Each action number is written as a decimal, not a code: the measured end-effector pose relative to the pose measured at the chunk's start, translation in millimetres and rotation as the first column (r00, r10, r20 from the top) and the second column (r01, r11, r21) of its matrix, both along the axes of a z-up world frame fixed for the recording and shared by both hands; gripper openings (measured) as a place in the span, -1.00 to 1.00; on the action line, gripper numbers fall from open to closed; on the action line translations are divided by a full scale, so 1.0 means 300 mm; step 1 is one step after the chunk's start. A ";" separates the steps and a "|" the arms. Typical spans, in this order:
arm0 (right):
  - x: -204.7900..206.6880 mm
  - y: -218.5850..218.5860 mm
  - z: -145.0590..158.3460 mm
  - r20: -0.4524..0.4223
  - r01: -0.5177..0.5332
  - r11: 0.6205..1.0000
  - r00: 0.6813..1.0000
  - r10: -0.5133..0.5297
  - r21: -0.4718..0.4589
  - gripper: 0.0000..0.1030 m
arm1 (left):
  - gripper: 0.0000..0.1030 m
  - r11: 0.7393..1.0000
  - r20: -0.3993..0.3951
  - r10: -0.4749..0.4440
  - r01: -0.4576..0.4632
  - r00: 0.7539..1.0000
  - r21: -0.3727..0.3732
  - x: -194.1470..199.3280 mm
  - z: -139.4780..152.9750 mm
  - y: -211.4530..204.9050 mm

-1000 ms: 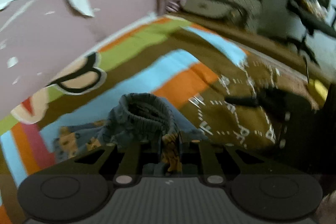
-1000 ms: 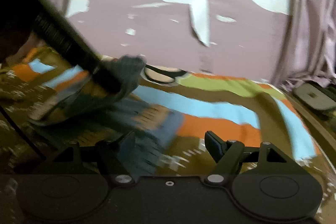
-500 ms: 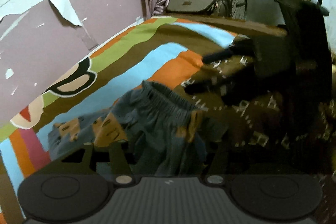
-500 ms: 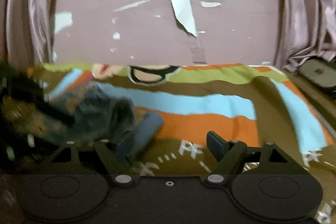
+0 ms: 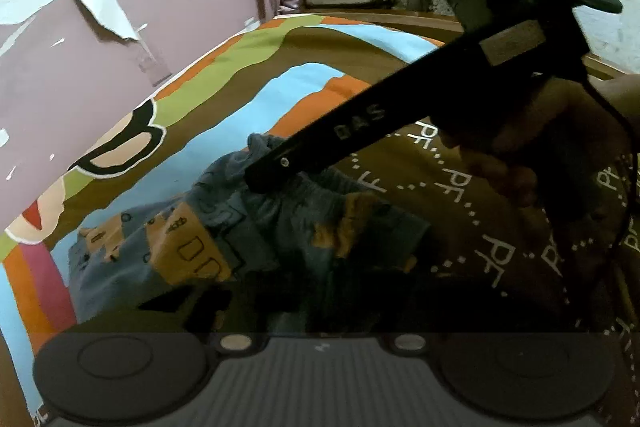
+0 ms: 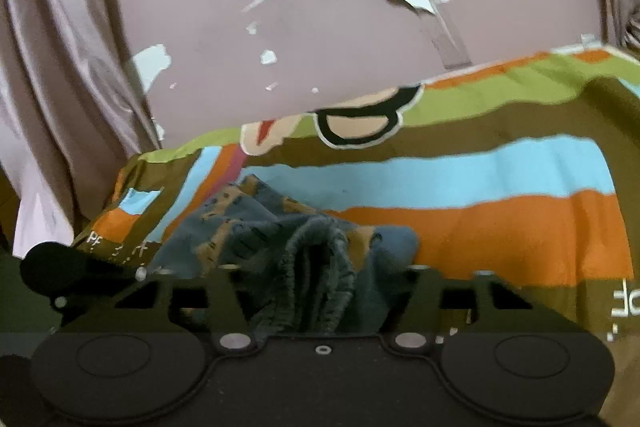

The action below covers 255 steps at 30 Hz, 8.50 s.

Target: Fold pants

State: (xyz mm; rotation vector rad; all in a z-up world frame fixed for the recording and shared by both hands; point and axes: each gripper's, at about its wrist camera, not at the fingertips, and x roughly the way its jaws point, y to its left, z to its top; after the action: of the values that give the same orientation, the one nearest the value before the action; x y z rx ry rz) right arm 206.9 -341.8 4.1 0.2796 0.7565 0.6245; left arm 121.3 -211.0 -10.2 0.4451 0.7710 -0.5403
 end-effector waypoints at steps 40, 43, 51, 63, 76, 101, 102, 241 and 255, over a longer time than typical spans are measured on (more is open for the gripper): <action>-0.290 0.142 0.058 0.348 0.014 0.884 0.922 0.170 -0.468 0.68 | 0.23 0.891 0.003 0.433 -0.428 0.901 -0.148 0.233 0.053 0.393; -0.312 0.115 0.022 0.305 0.018 0.873 0.940 0.151 -0.487 0.68 | 0.23 0.891 -0.008 0.435 -0.432 0.900 -0.138 0.228 0.027 0.400; -0.319 0.054 0.021 0.285 0.031 0.911 0.954 0.095 -0.410 0.81 | 0.51 0.881 -0.025 0.454 -0.453 0.891 -0.135 0.223 0.038 0.411; -0.110 0.044 0.058 0.328 0.129 0.915 0.945 0.004 -0.382 0.98 | 0.99 0.856 -0.067 0.473 -0.477 0.878 -0.199 0.098 0.078 0.444; -0.101 -0.023 0.030 0.280 0.207 0.900 0.955 -0.100 -0.383 0.99 | 0.99 0.845 -0.139 0.504 -0.520 0.852 -0.125 0.011 0.003 0.498; -0.054 -0.066 0.046 0.205 0.056 0.979 0.979 -0.015 -0.194 0.99 | 0.99 0.850 -0.056 0.475 -0.474 0.878 -0.231 0.196 0.084 0.547; -0.049 -0.078 0.041 0.179 0.037 0.986 0.984 -0.008 -0.160 0.99 | 0.99 0.843 -0.089 0.465 -0.471 0.881 -0.260 0.175 0.089 0.555; 0.506 0.379 0.030 0.195 -0.129 0.948 0.962 0.190 -0.290 0.36 | 0.27 0.656 -0.167 0.650 -0.658 0.742 -0.371 0.351 -0.018 0.771; 0.186 0.301 0.119 0.351 0.156 0.952 0.935 -0.056 -0.262 0.99 | 0.99 0.668 0.008 0.700 -0.651 0.714 -0.360 0.187 0.071 0.706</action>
State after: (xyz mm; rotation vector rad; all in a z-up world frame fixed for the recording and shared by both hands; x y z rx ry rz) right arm 262.6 -251.6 39.8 -0.0557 0.4837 0.4358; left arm 177.3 0.9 11.3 -0.1426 0.6258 0.0820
